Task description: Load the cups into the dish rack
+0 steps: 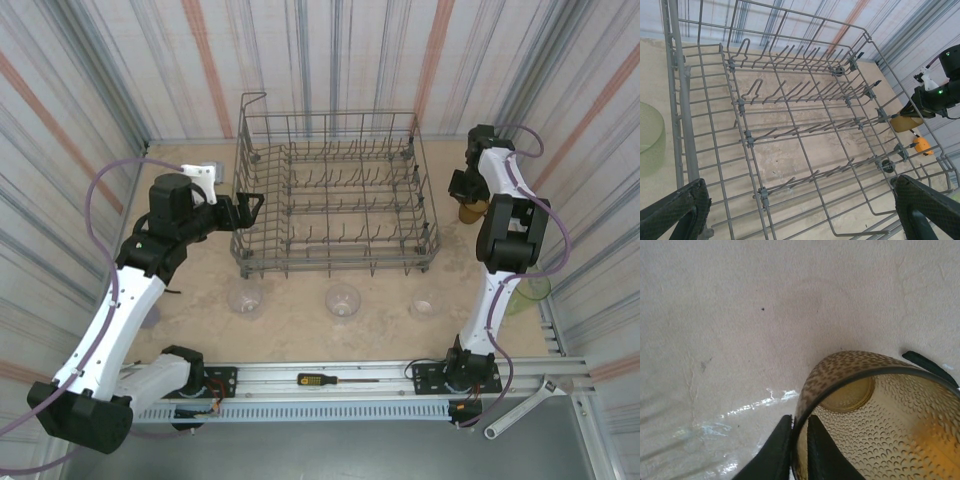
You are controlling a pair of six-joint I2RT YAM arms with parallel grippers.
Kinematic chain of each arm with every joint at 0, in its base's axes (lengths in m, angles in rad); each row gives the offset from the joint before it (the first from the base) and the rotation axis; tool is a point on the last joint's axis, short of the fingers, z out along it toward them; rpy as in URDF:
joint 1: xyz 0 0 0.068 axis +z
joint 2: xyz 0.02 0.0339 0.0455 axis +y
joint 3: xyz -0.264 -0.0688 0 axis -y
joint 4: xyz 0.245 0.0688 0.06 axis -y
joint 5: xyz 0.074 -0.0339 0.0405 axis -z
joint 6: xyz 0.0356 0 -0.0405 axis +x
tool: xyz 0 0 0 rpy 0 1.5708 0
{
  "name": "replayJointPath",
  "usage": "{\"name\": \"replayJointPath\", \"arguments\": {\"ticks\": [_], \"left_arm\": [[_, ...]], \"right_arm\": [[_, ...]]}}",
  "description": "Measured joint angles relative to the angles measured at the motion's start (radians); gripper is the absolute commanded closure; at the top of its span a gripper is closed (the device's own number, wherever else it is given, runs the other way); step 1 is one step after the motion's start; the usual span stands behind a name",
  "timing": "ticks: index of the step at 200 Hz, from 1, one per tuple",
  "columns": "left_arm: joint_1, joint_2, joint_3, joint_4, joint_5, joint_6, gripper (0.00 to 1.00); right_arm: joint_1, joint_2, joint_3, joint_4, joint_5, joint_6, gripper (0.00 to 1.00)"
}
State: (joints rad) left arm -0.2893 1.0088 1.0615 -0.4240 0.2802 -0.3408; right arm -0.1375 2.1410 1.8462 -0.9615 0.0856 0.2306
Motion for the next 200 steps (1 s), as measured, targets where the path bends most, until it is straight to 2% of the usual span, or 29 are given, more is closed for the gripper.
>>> {"name": "replayJointPath", "arguments": {"ticks": [5,95,200], "left_arm": [[0.0,0.0,0.0,0.0,0.0,0.0,0.01],[0.0,0.0,0.0,0.001,0.002,0.003,0.01],[0.0,0.016,0.003,0.003,0.044,-0.018,0.01]], "right_arm": [[0.0,0.0,0.006,-0.009,0.0,-0.001,1.0],[0.032,-0.11,-0.06,-0.011,-0.005,0.005,1.0],[0.034,-0.401,-0.225,0.045,-0.167,0.03,1.0]]}}
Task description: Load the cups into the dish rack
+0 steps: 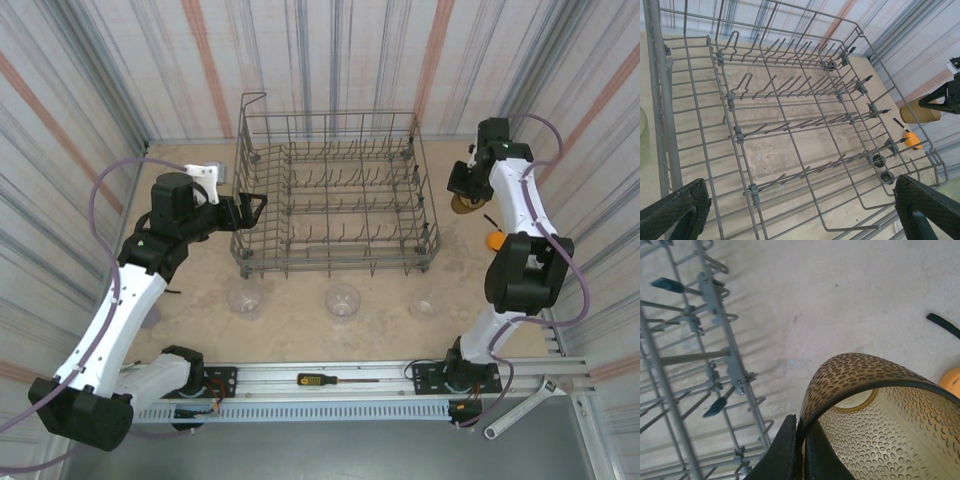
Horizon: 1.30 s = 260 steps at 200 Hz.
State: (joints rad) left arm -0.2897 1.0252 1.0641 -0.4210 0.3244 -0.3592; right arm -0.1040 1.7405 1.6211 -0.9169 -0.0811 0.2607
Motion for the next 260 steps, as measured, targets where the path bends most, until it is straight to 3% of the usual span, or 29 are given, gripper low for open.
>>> {"name": "replayJointPath", "arguments": {"ticks": [139,168,260], "left_arm": [[0.0,0.046,0.049,0.003,0.007,-0.034,0.01],[0.0,0.061,0.063,-0.021,-0.011,-0.03,0.01],[0.0,0.124,0.115,-0.032,-0.003,-0.027,0.01]], "right_arm": [[0.017,-0.367,-0.171,0.179,-0.2,0.101,1.0],[0.073,-0.399,-0.215,0.267,-0.277,0.151,1.0],[0.28,-0.399,-0.376,0.513,-0.356,0.298,1.0]]}}
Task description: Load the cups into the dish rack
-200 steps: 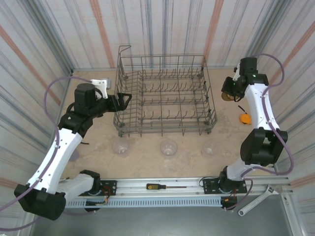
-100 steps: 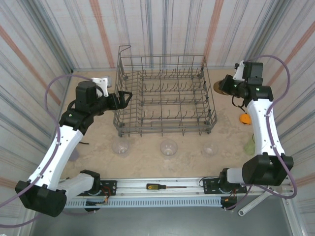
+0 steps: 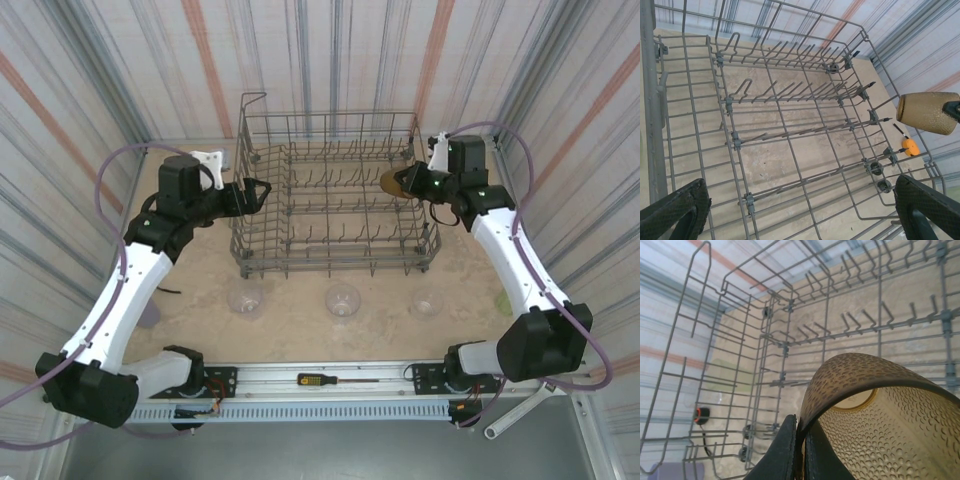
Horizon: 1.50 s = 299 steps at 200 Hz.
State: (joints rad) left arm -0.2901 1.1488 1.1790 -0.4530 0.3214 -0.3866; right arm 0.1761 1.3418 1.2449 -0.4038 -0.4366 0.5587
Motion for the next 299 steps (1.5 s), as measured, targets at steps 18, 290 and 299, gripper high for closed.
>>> {"name": "replayJointPath", "arguments": {"ticks": [18,290,299], "left_arm": [[0.0,0.002,0.0,0.0,0.001,0.0,0.01],[-0.048,0.288,0.122,0.312,0.188,-0.448,0.01],[-0.051,0.293,0.122,0.33,0.192,-0.473,0.01]], "right_arm": [[0.019,0.0,-0.023,0.05,-0.013,0.032,1.0],[0.154,0.152,-0.267,1.081,-0.301,0.51,1.0],[0.16,0.162,-0.267,1.107,-0.305,0.515,1.0]]}}
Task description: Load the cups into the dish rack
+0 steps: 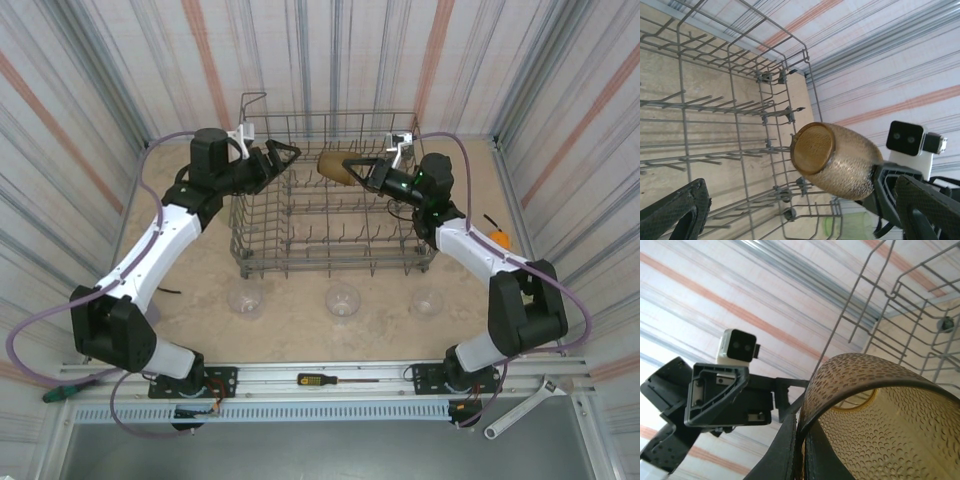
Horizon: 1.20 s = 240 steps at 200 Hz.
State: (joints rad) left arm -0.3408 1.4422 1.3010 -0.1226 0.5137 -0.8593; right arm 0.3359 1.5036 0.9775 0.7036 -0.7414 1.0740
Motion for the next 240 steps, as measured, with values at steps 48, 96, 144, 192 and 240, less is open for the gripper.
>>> {"name": "replayJointPath", "arguments": {"ticks": [48,96,144,192,240], "left_arm": [[-0.002,0.026,-0.002,0.09,0.051,-0.145,0.01],[-0.004,0.071,-0.005,0.159,0.098,-0.257,0.01],[-0.006,0.075,-0.026,0.208,0.121,-0.312,0.03],[-0.006,0.075,-0.046,0.233,0.135,-0.344,0.11],[-0.006,0.075,-0.064,0.259,0.149,-0.359,0.19]], "right_arm": [[0.025,0.053,-0.004,0.175,-0.02,0.068,1.0],[0.046,0.119,-0.006,0.332,-0.038,0.148,1.0],[0.07,0.161,0.012,0.377,-0.068,0.172,1.0],[0.081,0.183,0.022,0.411,-0.069,0.176,1.0],[0.092,0.205,0.039,0.442,-0.068,0.183,1.0]]}}
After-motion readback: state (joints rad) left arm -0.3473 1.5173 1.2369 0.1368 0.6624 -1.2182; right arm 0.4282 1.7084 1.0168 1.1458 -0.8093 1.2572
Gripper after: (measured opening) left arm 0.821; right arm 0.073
